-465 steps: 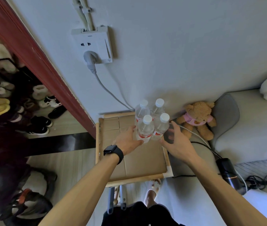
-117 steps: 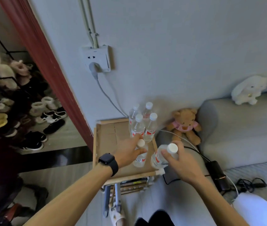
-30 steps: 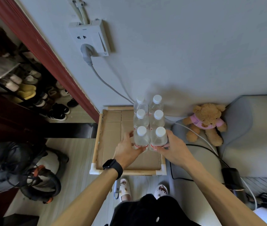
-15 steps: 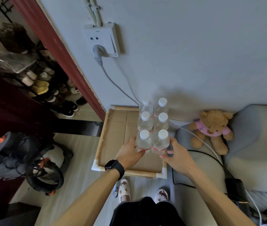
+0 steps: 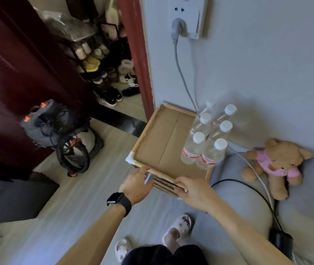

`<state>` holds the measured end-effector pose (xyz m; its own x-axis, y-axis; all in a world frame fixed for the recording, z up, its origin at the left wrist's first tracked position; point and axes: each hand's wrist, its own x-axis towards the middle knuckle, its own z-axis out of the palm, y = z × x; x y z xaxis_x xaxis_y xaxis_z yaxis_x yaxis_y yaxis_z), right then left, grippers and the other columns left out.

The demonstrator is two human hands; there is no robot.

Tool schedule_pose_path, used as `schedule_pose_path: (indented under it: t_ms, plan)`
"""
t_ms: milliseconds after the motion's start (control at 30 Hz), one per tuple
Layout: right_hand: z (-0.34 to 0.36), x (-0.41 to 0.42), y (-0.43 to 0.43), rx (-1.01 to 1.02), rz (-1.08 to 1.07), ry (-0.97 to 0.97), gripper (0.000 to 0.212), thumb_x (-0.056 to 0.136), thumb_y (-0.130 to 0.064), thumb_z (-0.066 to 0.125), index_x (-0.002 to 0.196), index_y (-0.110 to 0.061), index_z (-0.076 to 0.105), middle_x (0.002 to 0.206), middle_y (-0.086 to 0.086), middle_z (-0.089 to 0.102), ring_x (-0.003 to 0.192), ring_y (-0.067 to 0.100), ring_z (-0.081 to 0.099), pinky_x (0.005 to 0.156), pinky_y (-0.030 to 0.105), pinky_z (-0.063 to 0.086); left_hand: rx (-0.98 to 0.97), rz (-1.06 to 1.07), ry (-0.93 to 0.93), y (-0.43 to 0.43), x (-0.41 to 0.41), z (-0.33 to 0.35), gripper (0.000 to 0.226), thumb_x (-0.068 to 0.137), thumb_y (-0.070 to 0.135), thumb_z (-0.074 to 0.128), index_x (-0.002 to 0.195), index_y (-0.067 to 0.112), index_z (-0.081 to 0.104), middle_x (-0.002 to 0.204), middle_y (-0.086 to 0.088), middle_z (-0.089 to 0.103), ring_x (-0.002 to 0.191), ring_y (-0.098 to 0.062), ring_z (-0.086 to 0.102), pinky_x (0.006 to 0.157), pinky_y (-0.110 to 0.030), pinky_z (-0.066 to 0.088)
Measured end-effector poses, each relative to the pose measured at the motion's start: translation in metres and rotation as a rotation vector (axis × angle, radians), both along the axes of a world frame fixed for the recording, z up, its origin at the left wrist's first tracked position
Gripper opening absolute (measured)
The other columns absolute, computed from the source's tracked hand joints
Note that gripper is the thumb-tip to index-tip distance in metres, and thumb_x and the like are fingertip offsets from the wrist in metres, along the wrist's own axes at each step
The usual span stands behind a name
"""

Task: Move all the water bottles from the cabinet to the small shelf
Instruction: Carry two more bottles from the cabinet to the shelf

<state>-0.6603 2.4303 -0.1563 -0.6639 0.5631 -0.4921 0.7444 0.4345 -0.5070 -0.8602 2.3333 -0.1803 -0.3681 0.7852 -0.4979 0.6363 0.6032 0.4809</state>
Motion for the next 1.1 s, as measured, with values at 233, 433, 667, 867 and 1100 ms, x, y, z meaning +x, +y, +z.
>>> schedule_pose_path:
  t_ms: [233,433,667,867,1100]
  plan:
    - [0.052,-0.121,-0.056,0.136,0.335,0.183,0.032,0.098,-0.032,0.053,0.128,-0.024,0.063,0.126,-0.003,0.064,0.112,0.017,0.06,0.094,0.032,0.048,0.047,0.219,0.322,-0.139,-0.077,0.04,0.05,0.095,0.042,0.05,0.142,0.027,0.04,0.139,-0.002,0.051,0.128,-0.024,0.045,0.104,-0.037,0.04]
    - [0.093,-0.249,-0.191,0.311,0.698,0.364,0.036,0.099,-0.036,0.051,0.131,-0.025,0.062,0.131,-0.006,0.063,0.13,0.015,0.048,0.106,0.03,0.04,0.114,0.47,0.602,-0.342,-0.139,0.089,0.04,0.093,0.038,0.053,0.131,0.025,0.057,0.129,0.001,0.061,0.12,-0.022,0.051,0.1,-0.038,0.044]
    - [0.159,-0.377,-0.443,0.299,1.034,0.671,0.035,0.098,-0.035,0.052,0.131,-0.027,0.061,0.134,-0.011,0.061,0.136,0.017,0.044,0.11,0.032,0.037,0.014,0.91,0.821,-0.628,-0.165,0.164,0.039,0.092,0.043,0.052,0.126,0.025,0.059,0.13,0.002,0.06,0.124,-0.023,0.049,0.105,-0.041,0.039]
    - [0.217,-0.428,-0.65,0.19,1.331,0.856,0.038,0.098,-0.041,0.049,0.135,-0.034,0.056,0.137,-0.012,0.058,0.14,0.009,0.036,0.112,0.034,0.038,-0.2,1.236,0.942,-0.819,-0.125,0.219,0.047,0.094,0.048,0.048,0.137,0.028,0.049,0.144,0.006,0.049,0.141,-0.02,0.033,0.112,-0.039,0.027]
    - [0.263,-0.473,-0.855,0.141,1.65,1.014,0.043,0.1,-0.052,0.04,0.14,-0.04,0.047,0.144,-0.019,0.049,0.144,0.008,0.027,0.116,0.031,0.029,-0.416,1.578,1.028,-0.978,-0.086,0.274,0.044,0.093,0.046,0.051,0.133,0.028,0.055,0.142,0.003,0.051,0.137,-0.021,0.038,0.109,-0.042,0.027]
